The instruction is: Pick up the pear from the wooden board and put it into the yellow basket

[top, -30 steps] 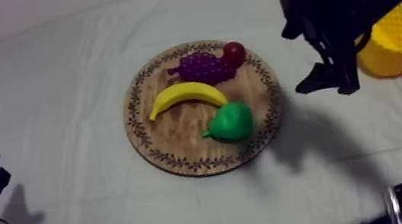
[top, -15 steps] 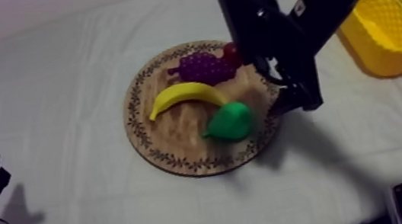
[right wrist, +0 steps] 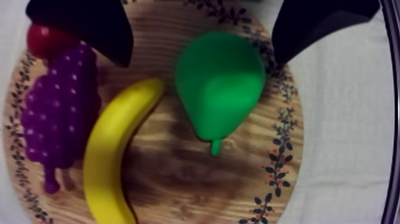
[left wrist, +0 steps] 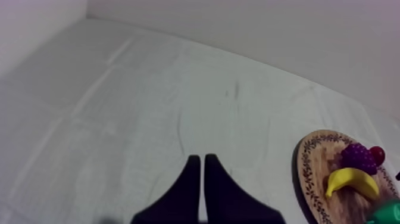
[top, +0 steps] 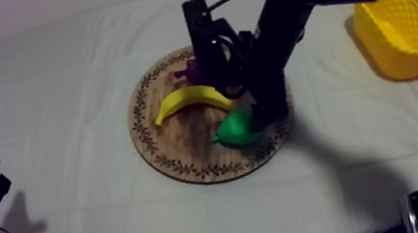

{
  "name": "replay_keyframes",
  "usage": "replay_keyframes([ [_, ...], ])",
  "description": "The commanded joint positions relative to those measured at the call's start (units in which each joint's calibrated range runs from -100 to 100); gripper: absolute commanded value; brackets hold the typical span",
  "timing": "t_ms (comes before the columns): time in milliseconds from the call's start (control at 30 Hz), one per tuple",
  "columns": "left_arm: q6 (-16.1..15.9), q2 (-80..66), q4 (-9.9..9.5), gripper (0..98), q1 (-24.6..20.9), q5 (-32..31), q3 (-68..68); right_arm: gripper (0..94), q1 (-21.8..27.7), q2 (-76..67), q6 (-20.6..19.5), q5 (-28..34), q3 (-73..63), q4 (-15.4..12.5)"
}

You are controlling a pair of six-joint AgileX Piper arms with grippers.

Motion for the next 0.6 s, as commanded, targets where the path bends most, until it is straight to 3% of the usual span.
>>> replay_keyframes([
  [0,0.0,0.0,-0.01,0.1,0.0,0.0,-0.1,84.4,-0.2,2.0,0.0,0.6,-0.4,-0.1],
  [267,0.0,0.0,-0.01,0.1,0.0,0.0,-0.1,80.0,-1.2,4.7,0.4,0.9,0.3,-0.3],
  [567,0.0,0.0,-0.01,0.1,0.0,0.0,-0.1,58.1,-1.8,7.3,0.8,0.7,-0.3,-0.8],
])
